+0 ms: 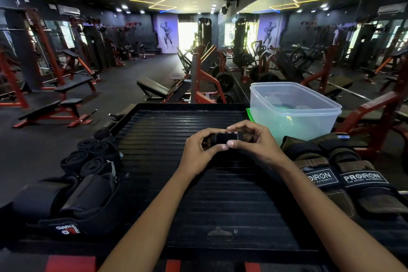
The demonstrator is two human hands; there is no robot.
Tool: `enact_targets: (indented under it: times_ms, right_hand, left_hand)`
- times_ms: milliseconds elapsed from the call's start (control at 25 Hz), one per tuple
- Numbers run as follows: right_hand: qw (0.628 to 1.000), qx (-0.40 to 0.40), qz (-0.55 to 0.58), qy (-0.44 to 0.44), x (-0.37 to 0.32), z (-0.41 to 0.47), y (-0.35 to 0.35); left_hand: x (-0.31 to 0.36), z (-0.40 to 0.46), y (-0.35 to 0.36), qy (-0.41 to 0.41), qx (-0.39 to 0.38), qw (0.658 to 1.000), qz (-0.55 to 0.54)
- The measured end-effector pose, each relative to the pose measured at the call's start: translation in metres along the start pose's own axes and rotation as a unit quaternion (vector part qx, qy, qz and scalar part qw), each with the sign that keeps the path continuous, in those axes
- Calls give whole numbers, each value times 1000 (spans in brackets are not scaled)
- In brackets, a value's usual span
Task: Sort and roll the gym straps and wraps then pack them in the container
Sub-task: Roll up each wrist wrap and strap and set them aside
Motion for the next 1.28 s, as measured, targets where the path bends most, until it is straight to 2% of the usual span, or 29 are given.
enact_targets:
  times_ms: [160,360,560,840,1080,1280]
  right_hand:
    - [1000,-10,13,6,-1,-1,0]
    - [999,19,5,25,7,-1,-7]
    - [1000,-15,18,7,1,-2,1]
    - [1000,23,-3,20,5,0,-7]
    - [999,-15,34,9,0,-1,4]
    - [998,17,53,26,4,-2,-2]
  left_hand:
    - [-2,0,1,-12,-3,1000,15]
    - [5,-2,-2,35,24,998,48]
    - [4,-1,-6,29,46,997,51]
    - [5,-2,-2,27,19,999,34]
    - [4,-1,-7,-2,36,999,3]
    - [1,-2,-1,-6,1,1000,-19]
Point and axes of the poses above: each hand's wrist, its own z-axis towards the middle knuckle, its own y-axis out of the palm, x = y × z, the point moved 8 cm from there along z, towards the middle knuckle, and after that the axes turned 13 degrees about -y, right-handed, at the moved point
